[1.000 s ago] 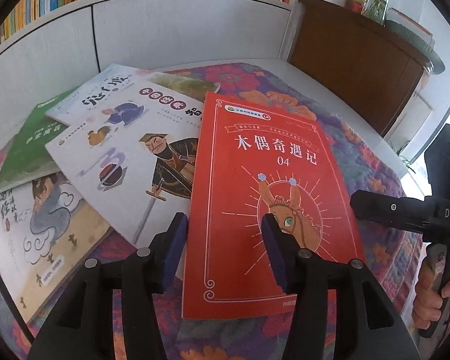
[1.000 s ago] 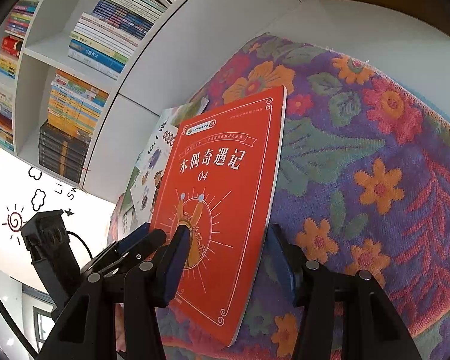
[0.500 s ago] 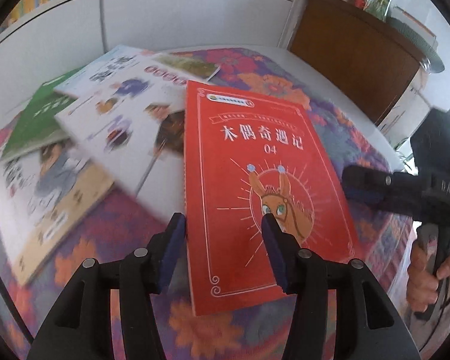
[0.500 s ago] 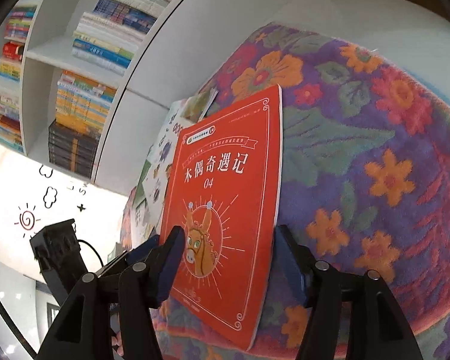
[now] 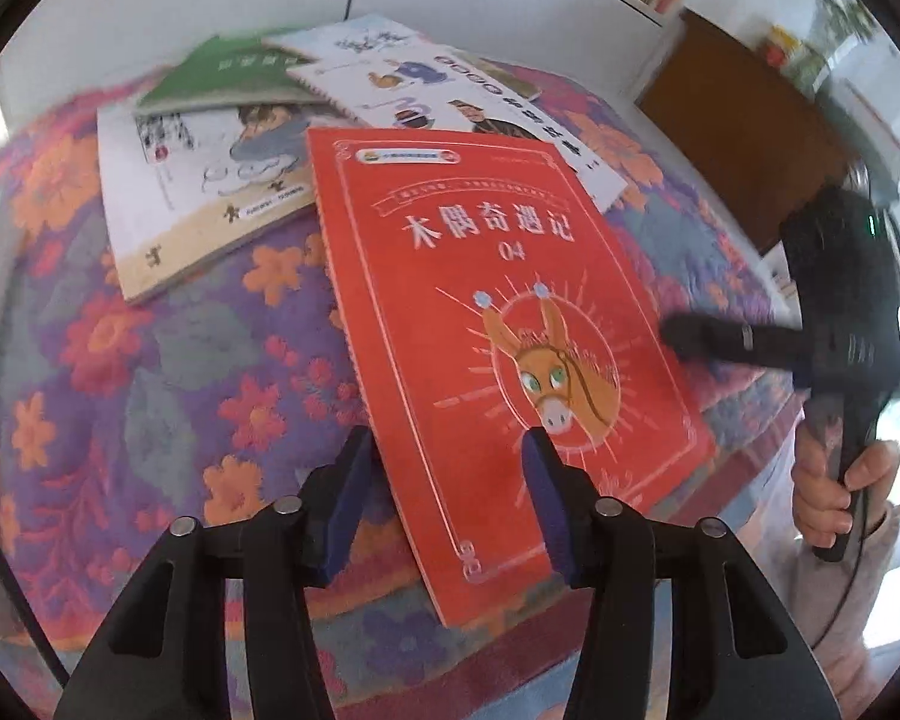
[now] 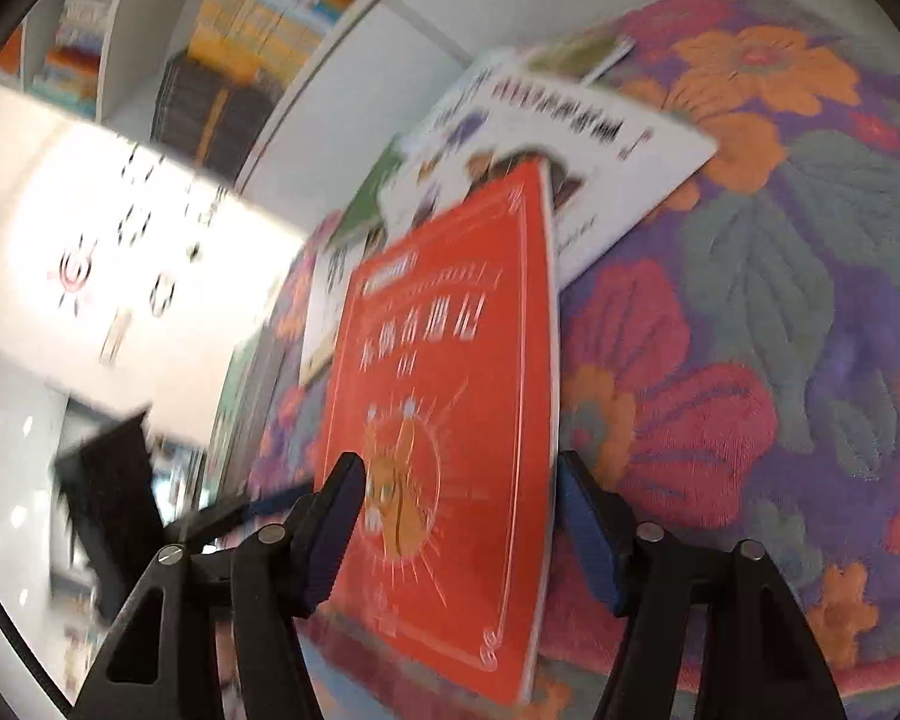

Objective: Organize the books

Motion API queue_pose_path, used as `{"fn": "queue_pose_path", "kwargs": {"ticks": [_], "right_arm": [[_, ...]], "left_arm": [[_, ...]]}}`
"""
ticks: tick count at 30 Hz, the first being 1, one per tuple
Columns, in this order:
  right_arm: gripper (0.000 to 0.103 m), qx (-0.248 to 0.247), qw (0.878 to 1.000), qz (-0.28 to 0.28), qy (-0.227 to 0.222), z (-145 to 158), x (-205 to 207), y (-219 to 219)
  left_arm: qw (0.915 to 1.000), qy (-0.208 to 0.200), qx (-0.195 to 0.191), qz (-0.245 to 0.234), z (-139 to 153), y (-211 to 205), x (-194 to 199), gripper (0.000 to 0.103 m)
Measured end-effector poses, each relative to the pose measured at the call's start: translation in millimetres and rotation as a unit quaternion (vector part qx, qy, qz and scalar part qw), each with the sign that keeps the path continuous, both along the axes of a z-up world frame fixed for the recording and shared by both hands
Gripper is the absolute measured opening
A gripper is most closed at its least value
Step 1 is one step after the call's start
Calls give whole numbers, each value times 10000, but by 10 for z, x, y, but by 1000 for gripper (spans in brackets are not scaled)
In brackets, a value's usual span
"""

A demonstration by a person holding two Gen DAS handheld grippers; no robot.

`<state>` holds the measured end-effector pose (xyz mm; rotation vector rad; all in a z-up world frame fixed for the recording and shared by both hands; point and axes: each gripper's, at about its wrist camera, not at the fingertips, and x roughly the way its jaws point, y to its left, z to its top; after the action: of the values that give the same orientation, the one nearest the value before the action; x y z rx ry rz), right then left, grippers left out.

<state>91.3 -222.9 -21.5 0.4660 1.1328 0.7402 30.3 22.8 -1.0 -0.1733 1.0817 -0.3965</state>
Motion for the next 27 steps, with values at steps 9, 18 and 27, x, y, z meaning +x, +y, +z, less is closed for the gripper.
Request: {"fn": "queue_pose_path", "kwargs": {"ticks": [9,18,27], "right_arm": [[10,633,9956,38,692,-319,243,-289],[11,459,9981,-241,346,-252,256,-242],[14,209,9993,-114,285,-109,149,-138]], "left_arm": [[9968,124,-791,-59,-76,142,361,36],[9981,-130,-600,2,-61,99,361,34],[9996,-169,-239,22,9,103,281,34]]}}
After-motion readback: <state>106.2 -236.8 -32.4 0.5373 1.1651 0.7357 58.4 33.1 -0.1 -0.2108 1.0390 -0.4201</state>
